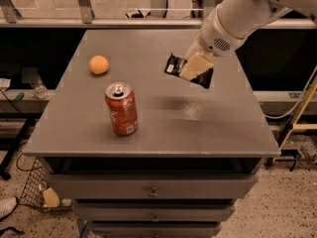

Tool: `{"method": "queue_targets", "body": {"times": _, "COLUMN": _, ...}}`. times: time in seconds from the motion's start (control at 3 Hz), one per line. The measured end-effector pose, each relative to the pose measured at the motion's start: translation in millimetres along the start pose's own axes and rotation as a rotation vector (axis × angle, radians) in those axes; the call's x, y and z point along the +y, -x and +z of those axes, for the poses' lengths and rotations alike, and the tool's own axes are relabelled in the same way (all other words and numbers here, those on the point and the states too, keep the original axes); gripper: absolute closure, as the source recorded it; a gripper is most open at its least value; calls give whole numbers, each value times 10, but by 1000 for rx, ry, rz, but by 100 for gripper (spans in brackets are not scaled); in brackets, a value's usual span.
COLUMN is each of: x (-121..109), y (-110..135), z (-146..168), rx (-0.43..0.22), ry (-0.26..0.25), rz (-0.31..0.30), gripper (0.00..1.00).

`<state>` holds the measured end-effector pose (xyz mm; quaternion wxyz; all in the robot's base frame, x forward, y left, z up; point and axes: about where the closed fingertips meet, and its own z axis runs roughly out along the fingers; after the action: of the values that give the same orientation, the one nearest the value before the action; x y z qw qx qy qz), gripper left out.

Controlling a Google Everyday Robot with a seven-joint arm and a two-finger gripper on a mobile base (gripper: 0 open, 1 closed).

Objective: Move rxbar chocolate near coke can

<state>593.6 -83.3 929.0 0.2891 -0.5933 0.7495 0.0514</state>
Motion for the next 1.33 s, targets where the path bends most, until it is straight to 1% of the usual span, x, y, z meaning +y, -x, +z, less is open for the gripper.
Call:
{"method": "queue_targets", "body": {"times": 0.33, "x": 33, "y": 4, "z": 25, "rx": 22, "ry": -13, "rz": -10, "gripper": 100}}
{"method": "queue_targets", "body": {"times": 0.67, "x": 242, "y": 36, "z": 164, "rx": 43, "ry": 43, "rz": -89, "gripper": 100}}
{"method": "queue_targets", "body": {"times": 1.0, "x": 492, "y": 109, "z": 309, "rx": 77, "ry": 122, "rz": -193, "gripper": 100}}
{"method": "queue_targets", "body": {"times": 1.33, "x": 712, "y": 248, "z": 427, "rx": 93, "ry": 186, "rz": -301, "gripper": 100}}
